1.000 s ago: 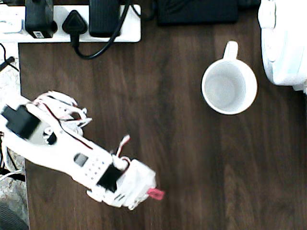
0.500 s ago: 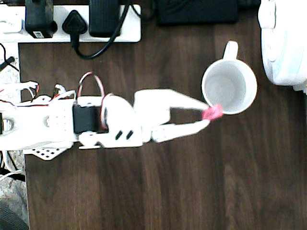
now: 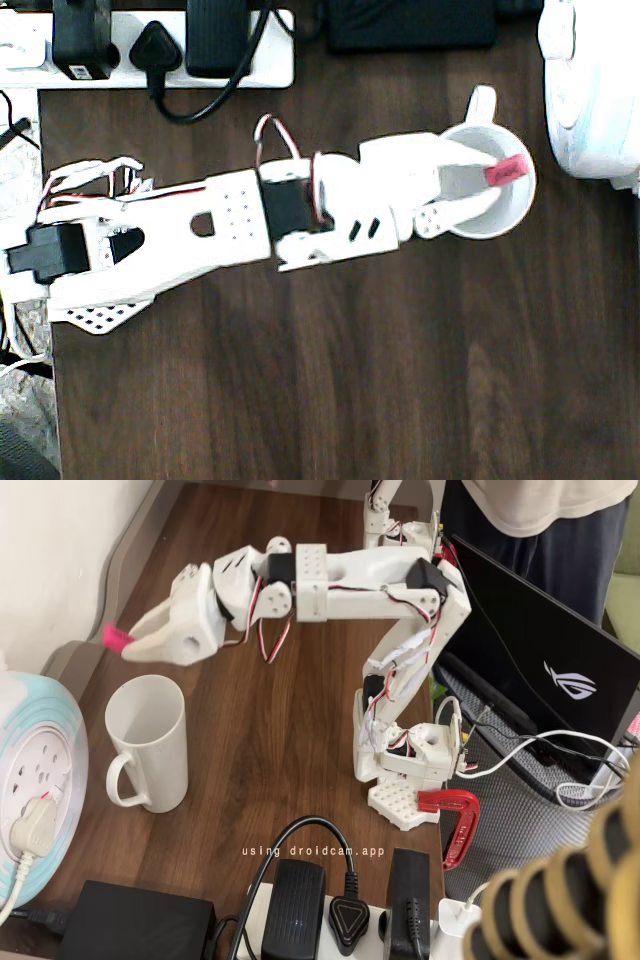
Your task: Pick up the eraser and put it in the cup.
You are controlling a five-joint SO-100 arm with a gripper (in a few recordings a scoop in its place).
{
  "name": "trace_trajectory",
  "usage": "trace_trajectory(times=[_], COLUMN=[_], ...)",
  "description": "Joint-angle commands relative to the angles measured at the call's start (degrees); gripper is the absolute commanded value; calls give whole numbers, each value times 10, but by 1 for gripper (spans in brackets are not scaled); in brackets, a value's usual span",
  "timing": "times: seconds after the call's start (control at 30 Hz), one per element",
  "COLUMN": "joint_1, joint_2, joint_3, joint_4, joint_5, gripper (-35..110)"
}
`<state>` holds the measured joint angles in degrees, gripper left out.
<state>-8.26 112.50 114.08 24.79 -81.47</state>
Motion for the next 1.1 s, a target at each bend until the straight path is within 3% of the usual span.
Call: trace_trajectory(times=[0.0, 0.47, 0.57, 0.67, 0.87, 1.07], joint_1=[-18, -6, -4, -3, -17, -25], joint_2=[-7, -81, -74, -69, -29, 163], joint_3=[-22, -54, -53, -52, -51, -9], joint_4=[62, 78, 80, 86, 109, 190], joint_5=[25, 73, 78, 77, 75, 97], gripper=[0, 0, 15, 15, 0, 0])
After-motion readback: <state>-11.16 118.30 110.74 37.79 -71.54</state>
